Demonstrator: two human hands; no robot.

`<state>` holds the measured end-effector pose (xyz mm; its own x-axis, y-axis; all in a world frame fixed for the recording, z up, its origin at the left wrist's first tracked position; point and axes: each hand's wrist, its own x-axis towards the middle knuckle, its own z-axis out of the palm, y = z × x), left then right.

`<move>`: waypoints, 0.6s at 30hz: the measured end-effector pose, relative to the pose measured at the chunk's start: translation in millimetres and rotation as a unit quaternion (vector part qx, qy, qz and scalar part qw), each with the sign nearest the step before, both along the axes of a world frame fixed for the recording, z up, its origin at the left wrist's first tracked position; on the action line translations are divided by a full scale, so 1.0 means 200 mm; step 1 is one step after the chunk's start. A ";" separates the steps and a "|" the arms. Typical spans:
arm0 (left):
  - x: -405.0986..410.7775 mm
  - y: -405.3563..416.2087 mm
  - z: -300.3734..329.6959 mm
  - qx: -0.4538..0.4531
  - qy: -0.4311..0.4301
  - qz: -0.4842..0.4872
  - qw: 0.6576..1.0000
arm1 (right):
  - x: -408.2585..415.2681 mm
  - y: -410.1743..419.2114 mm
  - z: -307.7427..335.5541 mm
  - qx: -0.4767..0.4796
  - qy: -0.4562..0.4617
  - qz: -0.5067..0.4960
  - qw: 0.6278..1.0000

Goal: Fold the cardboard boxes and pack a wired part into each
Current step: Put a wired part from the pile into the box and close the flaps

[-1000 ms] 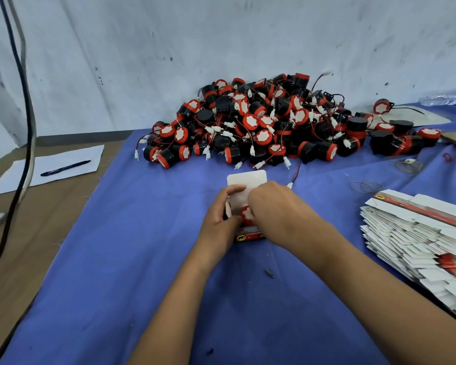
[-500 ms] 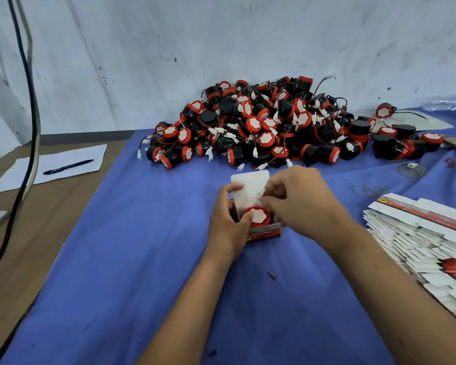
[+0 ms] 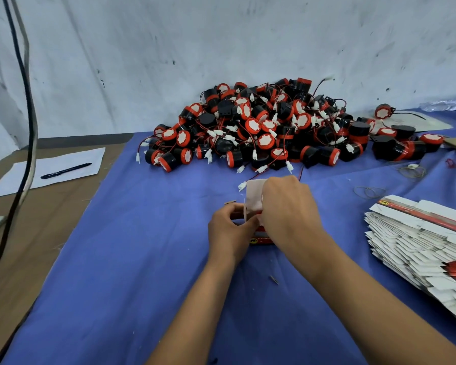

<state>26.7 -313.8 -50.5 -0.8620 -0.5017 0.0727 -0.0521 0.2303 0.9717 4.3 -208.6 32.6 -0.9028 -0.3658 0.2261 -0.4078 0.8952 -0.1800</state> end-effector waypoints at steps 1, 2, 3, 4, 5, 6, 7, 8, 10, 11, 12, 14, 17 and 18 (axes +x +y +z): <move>0.00 0.00 0.00 0.002 -0.002 0.004 1.000 | 0.00 -0.01 0.00 0.004 0.001 -0.002 1.000; 0.00 0.00 -0.01 0.005 -0.006 0.009 1.000 | 0.01 -0.02 0.01 -0.003 -0.001 -0.007 1.000; 0.00 0.01 -0.01 0.008 -0.012 0.012 1.000 | 0.01 -0.03 0.01 -0.009 -0.006 -0.009 1.000; 0.00 0.00 -0.01 0.014 -0.020 0.013 1.000 | 0.01 -0.04 0.01 -0.009 -0.010 -0.009 1.000; -0.01 0.00 -0.01 0.021 -0.026 0.011 0.999 | 0.01 -0.04 0.00 -0.005 -0.011 -0.006 1.000; -0.01 0.00 -0.02 0.024 -0.030 0.008 0.999 | 0.02 -0.05 -0.01 -0.003 -0.007 -0.006 1.000; -0.01 0.00 -0.02 0.023 -0.030 0.008 0.999 | 0.02 -0.05 -0.02 -0.006 -0.001 -0.011 1.000; -0.01 0.00 -0.02 0.019 -0.029 0.009 0.999 | 0.02 -0.06 -0.03 -0.012 0.005 -0.020 1.000; -0.01 0.01 -0.01 0.008 -0.028 0.017 0.999 | 0.02 -0.07 -0.06 -0.011 0.025 -0.039 0.999; -0.01 0.01 -0.01 0.004 -0.028 0.020 0.999 | 0.03 -0.07 -0.07 -0.007 0.040 -0.042 0.998; -0.01 0.01 -0.01 0.002 -0.029 0.022 0.999 | 0.03 -0.08 -0.09 -0.005 0.052 -0.040 0.998; -0.01 0.01 -0.01 -0.001 -0.027 0.025 0.999 | 0.03 -0.08 -0.12 -0.003 0.067 -0.028 0.997; 0.00 0.02 0.00 -0.009 -0.026 0.025 0.999 | 0.02 -0.08 -0.17 -0.018 0.084 -0.032 0.996; 0.00 0.02 0.00 -0.013 -0.027 0.025 0.999 | 0.02 -0.08 -0.18 -0.019 0.086 -0.032 0.996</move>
<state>26.1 -310.4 -50.3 -0.8392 -0.5423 0.0403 -0.1163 0.2514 0.9609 7.6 -224.8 -3.8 -0.8706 -0.2972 0.3921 -0.3783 0.9139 -0.1472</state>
